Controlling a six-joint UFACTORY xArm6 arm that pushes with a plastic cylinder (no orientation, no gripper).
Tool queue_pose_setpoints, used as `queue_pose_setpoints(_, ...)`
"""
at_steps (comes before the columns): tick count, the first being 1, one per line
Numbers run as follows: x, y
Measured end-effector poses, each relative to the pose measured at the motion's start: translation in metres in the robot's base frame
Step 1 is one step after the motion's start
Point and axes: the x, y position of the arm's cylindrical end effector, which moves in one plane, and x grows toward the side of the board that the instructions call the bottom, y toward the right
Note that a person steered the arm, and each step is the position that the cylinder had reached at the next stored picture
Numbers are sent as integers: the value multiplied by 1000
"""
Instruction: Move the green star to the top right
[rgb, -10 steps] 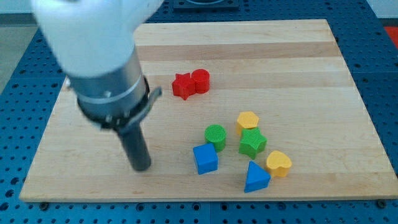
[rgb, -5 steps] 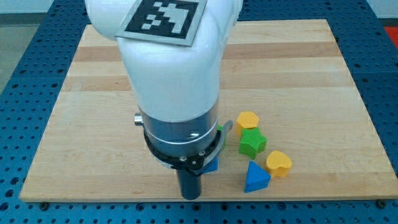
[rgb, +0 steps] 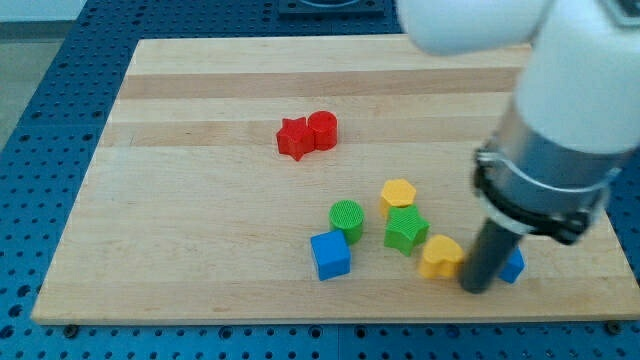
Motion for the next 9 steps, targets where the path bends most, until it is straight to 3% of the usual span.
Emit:
queue_pose_setpoints(2,-4,-9)
queue_pose_setpoints(3,-4,-63)
queue_pose_setpoints(4,-18,-71)
queue_pose_setpoints(6,-83,-33)
queue_pose_setpoints(8,-93,-69)
queue_pose_setpoints(9,-109,-36)
